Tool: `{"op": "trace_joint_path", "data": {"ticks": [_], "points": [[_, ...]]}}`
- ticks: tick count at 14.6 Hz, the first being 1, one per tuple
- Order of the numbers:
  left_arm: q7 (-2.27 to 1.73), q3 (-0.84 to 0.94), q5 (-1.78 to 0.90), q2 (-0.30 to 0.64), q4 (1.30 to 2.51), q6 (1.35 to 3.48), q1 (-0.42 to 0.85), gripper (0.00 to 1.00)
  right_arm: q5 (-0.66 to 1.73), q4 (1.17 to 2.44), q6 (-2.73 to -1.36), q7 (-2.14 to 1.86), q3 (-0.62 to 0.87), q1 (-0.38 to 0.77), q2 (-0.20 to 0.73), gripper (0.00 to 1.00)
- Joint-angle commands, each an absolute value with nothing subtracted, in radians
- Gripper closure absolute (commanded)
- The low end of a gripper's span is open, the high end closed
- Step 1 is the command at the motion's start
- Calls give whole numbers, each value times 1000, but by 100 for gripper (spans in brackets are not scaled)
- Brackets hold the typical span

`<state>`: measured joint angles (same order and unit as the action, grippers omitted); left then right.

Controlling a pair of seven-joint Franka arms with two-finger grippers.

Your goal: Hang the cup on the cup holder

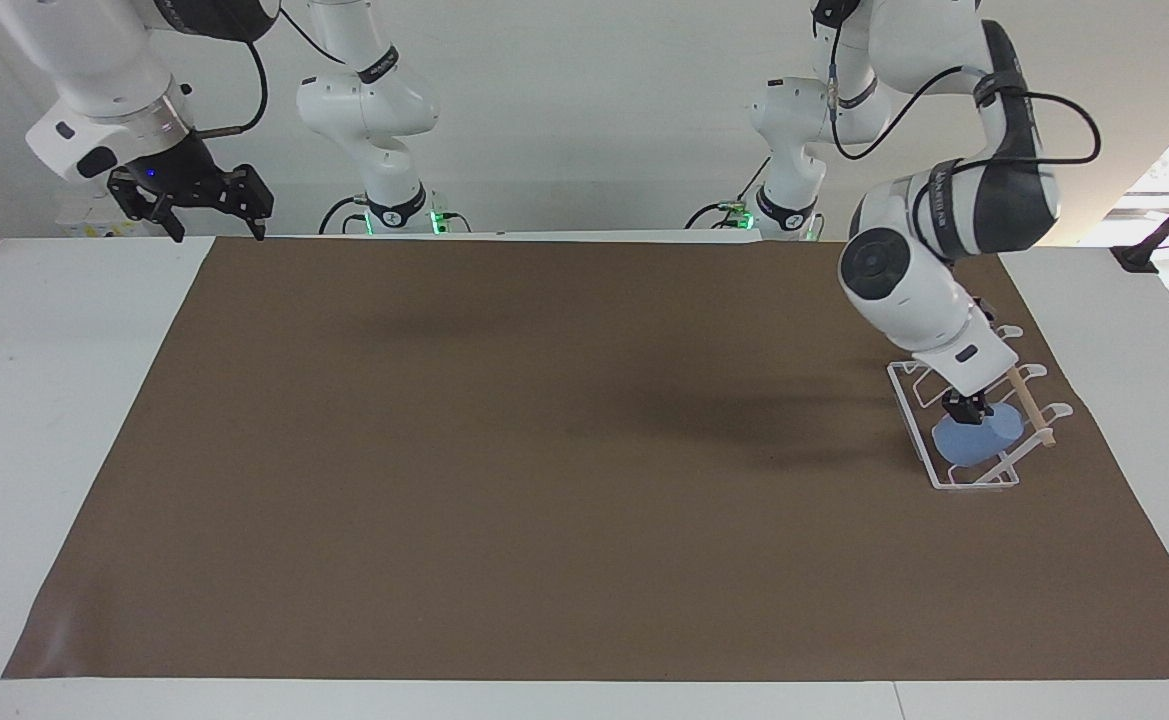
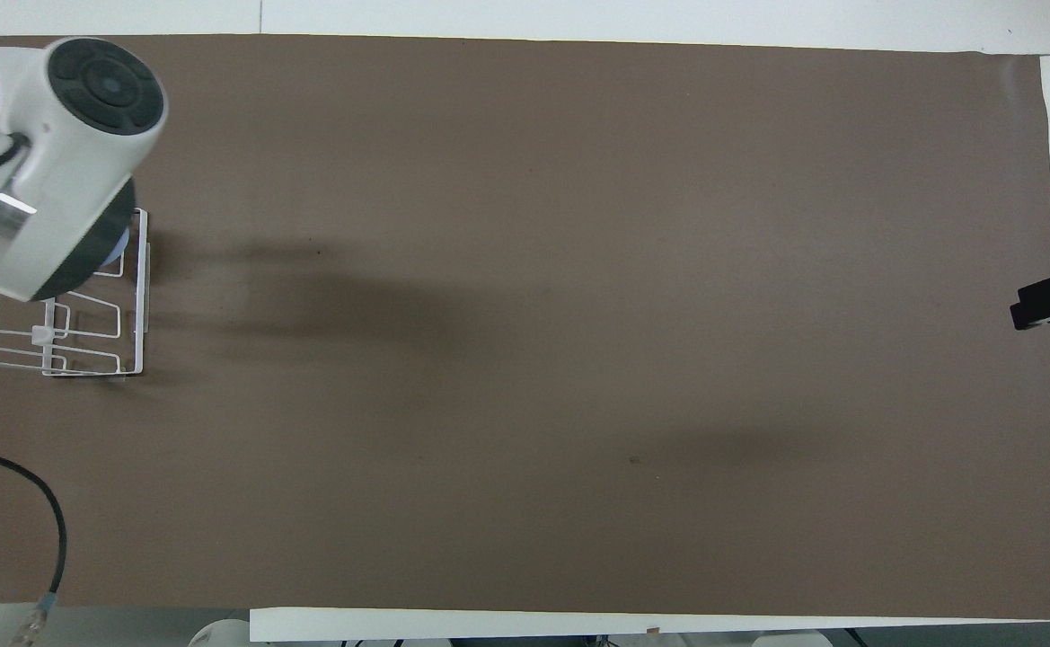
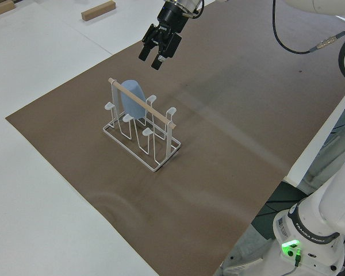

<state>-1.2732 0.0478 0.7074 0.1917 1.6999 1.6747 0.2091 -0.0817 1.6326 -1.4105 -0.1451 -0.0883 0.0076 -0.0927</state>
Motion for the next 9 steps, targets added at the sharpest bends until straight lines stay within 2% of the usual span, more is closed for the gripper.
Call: {"op": "trace_joint_path", "data": {"ticks": [1, 9], "points": [[-1038, 51, 591, 137, 1726, 1710, 147, 0, -80, 1658, -1411, -137, -84, 2, -115, 1], [-402, 38, 177, 8, 1691, 1640, 34, 0, -80, 1658, -1410, -137, -84, 6, -115, 1]]}}
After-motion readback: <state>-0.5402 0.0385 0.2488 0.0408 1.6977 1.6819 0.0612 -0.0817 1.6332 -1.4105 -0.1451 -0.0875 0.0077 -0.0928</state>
